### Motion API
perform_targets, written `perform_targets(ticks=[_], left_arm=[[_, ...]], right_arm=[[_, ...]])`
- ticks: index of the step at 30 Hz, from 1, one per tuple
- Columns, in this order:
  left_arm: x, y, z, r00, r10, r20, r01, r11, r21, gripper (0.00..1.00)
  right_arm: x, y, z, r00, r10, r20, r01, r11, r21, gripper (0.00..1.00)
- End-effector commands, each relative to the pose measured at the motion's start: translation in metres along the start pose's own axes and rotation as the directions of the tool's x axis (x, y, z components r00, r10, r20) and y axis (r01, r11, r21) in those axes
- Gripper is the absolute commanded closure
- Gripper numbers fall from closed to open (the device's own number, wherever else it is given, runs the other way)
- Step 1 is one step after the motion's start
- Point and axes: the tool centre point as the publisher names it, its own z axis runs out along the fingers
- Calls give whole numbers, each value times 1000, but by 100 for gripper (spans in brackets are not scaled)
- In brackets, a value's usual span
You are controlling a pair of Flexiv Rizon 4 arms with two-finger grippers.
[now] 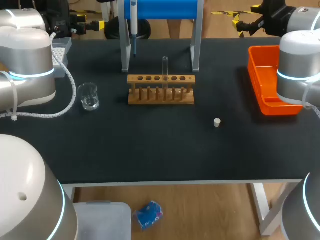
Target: Invert the test tube, pick up the pipette, mount the tip to pipette, aspirate from beaker and dispense into the tube, eject the tip, return the pipette, and cap with the stopper.
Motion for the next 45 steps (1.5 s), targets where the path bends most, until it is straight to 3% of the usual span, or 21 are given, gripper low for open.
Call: perform_targets(ticks=[1, 18, 21, 31, 34, 36, 38, 45], left_arm=[[0, 0, 0, 1000, 0, 0, 0, 1000, 0, 0], [0, 0, 0, 1000, 0, 0, 0, 1000, 0, 0], [1, 0, 0, 1000, 12, -2, -12, 1000, -3, 0], [18, 7, -8, 971, 147, -188, -143, 989, 35, 0], [28, 10, -15, 930, 214, -298, -204, 977, 65, 0], [34, 11, -19, 891, 252, -376, -246, 967, 66, 0], [36, 11, -21, 868, 264, -421, -262, 963, 64, 0], [36, 11, -21, 868, 264, -421, -262, 963, 64, 0]], right_arm=[[0, 0, 0, 1000, 0, 0, 0, 1000, 0, 0], [0, 0, 0, 1000, 0, 0, 0, 1000, 0, 0], [2, 3, -2, 999, -19, -43, 19, 1000, -22, 0], [46, 11, -32, 952, -103, -290, 52, 983, -178, 0], [64, 12, -46, 898, -151, -413, 59, 972, -227, 0], [76, 13, -57, 823, -207, -529, 64, 959, -276, 0], [76, 13, -57, 823, -207, -529, 64, 959, -276, 0], [76, 13, -57, 823, -207, -529, 64, 959, -276, 0]])
